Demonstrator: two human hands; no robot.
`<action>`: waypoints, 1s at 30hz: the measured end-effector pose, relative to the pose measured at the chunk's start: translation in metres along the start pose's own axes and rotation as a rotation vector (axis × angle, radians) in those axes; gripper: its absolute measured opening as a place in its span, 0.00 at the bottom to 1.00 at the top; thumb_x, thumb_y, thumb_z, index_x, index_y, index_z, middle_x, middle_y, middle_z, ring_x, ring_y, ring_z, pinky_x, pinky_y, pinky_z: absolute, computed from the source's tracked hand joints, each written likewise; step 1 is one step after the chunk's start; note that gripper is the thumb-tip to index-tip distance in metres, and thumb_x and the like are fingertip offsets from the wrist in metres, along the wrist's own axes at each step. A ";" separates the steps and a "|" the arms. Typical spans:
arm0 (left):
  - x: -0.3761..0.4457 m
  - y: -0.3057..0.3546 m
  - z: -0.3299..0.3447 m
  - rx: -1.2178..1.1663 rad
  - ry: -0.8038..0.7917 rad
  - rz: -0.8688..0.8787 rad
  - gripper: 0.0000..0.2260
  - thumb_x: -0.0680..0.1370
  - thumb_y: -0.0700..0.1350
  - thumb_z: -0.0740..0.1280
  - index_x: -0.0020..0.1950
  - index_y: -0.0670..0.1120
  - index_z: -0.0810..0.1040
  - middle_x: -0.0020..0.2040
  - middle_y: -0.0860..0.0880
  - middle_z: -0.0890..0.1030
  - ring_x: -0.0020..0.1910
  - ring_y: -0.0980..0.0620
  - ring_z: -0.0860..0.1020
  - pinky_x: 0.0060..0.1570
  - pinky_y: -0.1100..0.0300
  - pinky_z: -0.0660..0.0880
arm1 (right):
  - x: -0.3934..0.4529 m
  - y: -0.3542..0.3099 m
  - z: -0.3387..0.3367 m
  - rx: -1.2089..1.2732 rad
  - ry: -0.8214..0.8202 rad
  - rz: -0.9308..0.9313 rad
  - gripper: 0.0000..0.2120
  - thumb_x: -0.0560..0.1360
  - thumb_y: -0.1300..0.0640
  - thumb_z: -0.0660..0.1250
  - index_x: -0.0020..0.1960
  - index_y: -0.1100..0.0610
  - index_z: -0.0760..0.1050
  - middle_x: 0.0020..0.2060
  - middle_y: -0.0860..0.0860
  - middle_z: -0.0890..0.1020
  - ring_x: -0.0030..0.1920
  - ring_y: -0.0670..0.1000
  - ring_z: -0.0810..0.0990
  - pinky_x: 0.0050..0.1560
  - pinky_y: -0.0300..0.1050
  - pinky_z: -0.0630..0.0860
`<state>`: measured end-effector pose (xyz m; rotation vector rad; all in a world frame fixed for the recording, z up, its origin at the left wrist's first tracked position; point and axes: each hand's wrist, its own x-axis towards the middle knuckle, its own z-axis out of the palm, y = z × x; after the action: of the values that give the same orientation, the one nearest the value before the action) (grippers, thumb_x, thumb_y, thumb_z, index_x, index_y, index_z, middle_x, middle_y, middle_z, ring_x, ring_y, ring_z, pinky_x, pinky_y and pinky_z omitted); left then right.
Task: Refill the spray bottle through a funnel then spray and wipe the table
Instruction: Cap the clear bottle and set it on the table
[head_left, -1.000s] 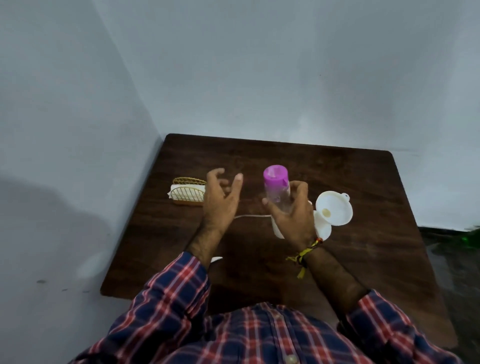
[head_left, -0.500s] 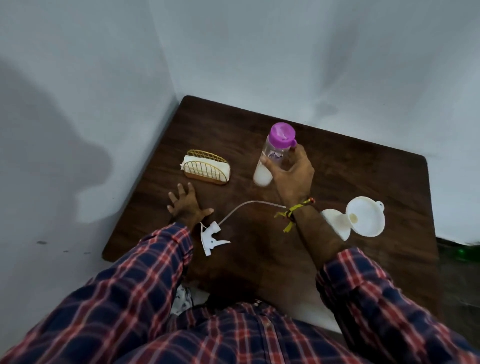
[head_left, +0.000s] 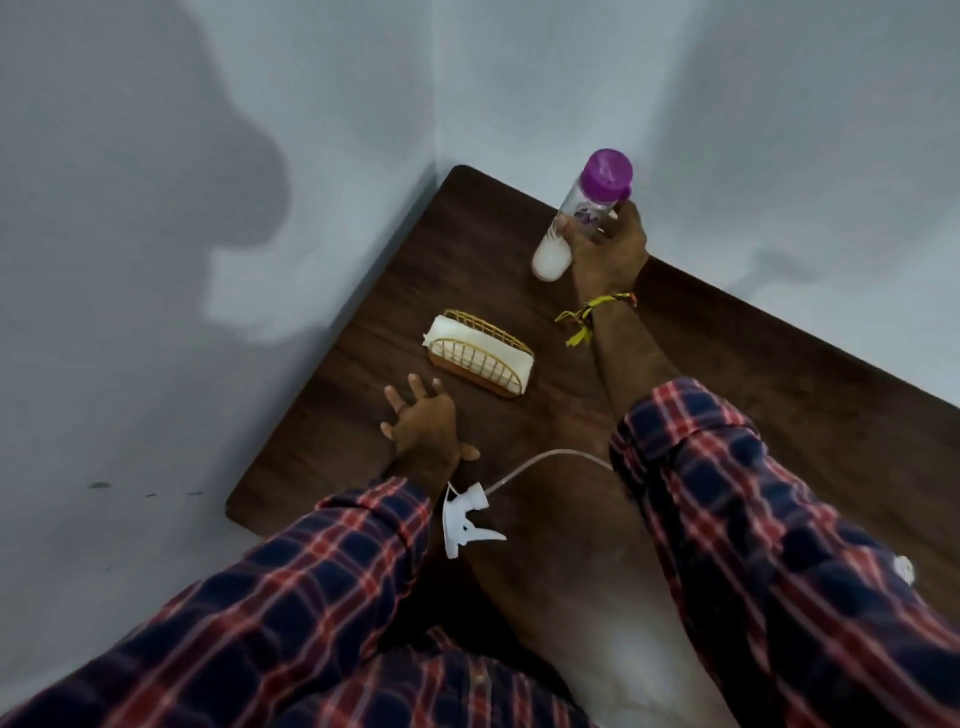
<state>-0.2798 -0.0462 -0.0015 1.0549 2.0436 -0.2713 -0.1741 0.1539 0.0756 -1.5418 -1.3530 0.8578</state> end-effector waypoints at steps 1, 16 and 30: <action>0.000 0.000 0.001 0.002 0.001 -0.001 0.55 0.67 0.56 0.77 0.79 0.45 0.41 0.79 0.42 0.39 0.75 0.32 0.40 0.68 0.30 0.57 | 0.004 0.002 0.006 -0.013 -0.002 -0.005 0.28 0.66 0.57 0.80 0.62 0.63 0.76 0.55 0.56 0.83 0.52 0.52 0.82 0.53 0.47 0.81; -0.001 0.002 -0.001 -0.016 -0.026 0.004 0.55 0.67 0.56 0.77 0.79 0.45 0.40 0.78 0.42 0.37 0.75 0.32 0.38 0.69 0.30 0.54 | 0.013 0.026 0.018 -0.204 -0.046 0.037 0.34 0.67 0.52 0.79 0.68 0.61 0.70 0.55 0.56 0.83 0.55 0.53 0.82 0.56 0.44 0.78; -0.018 -0.009 0.009 0.011 0.159 0.104 0.38 0.76 0.50 0.70 0.79 0.50 0.51 0.79 0.43 0.45 0.76 0.33 0.45 0.68 0.33 0.62 | -0.172 0.040 -0.129 -0.186 -0.040 0.106 0.09 0.71 0.59 0.75 0.50 0.55 0.81 0.41 0.47 0.84 0.42 0.42 0.82 0.48 0.41 0.81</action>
<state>-0.2760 -0.0673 0.0048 1.2184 2.1208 -0.1494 -0.0699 -0.0385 0.0765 -1.7611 -1.4232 0.8508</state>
